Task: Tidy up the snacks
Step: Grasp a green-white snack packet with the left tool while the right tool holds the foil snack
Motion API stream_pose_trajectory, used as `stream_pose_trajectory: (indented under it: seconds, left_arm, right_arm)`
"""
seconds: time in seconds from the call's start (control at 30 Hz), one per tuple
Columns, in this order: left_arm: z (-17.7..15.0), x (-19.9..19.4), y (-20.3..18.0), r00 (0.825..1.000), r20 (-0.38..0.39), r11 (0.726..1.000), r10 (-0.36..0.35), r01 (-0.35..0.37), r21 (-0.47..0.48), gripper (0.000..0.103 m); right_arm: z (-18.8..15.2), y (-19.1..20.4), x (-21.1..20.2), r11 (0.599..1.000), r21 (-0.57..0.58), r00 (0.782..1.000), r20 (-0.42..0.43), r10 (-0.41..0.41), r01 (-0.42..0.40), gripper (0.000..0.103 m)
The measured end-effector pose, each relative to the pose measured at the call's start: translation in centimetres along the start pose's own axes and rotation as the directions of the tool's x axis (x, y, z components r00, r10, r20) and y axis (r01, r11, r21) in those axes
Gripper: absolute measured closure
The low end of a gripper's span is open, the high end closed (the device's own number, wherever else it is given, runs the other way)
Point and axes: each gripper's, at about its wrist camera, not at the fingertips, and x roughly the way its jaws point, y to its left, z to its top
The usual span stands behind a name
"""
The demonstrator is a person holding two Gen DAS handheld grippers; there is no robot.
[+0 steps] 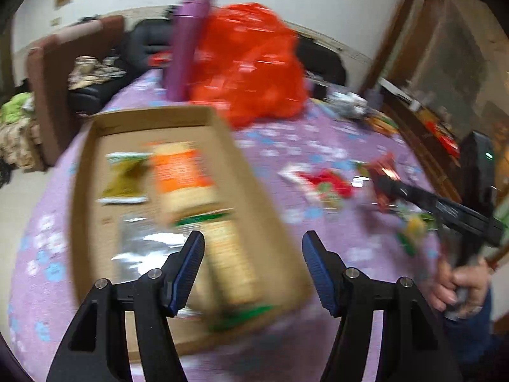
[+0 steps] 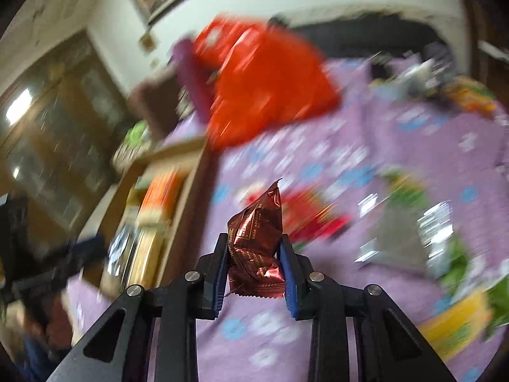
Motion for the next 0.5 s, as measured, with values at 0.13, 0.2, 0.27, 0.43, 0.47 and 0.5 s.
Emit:
stream_pose_trajectory:
  seconds: [0.13,0.2,0.27,0.43,0.47,0.5]
  left_arm:
    - [1.8,3.7,-5.4,0.991,-0.107,0.996,-0.084,0.084,-0.002,0.040]
    - [2.4,6.2,-6.8,0.985,-0.149,0.996,-0.081,0.076,-0.039,0.045]
    - [3.1,8.6,-7.2,0.979,-0.183,0.993,-0.085,0.070,-0.090,0.058]
    - [3.9,13.4,-7.2,0.971,-0.238,0.980,-0.024,-0.024,-0.196,0.061]
    - [4.0,13.8,-7.4,0.971,-0.239,0.980,-0.022,-0.027,-0.198,0.061]
    - [4.1,14.2,-7.9,0.972,-0.235,0.982,-0.002,-0.043,-0.185,0.061]
  right_arm:
    - [0.1,-3.5,-0.1,0.996,0.092,1.000,0.020,-0.004,0.003,0.071]
    - [-0.1,-4.4,0.3,0.990,0.135,1.000,0.012,0.023,-0.025,0.071]
    - [0.0,-4.7,-0.3,0.988,0.147,0.999,0.027,0.040,-0.044,0.071]
    - [0.4,-4.5,-1.7,0.991,0.127,0.997,0.066,0.045,-0.053,0.071]
    - [0.4,-4.6,-1.9,0.990,0.126,0.996,0.070,0.050,-0.058,0.071]
    - [0.3,-4.5,-2.1,0.990,0.127,0.996,0.075,0.055,-0.064,0.071]
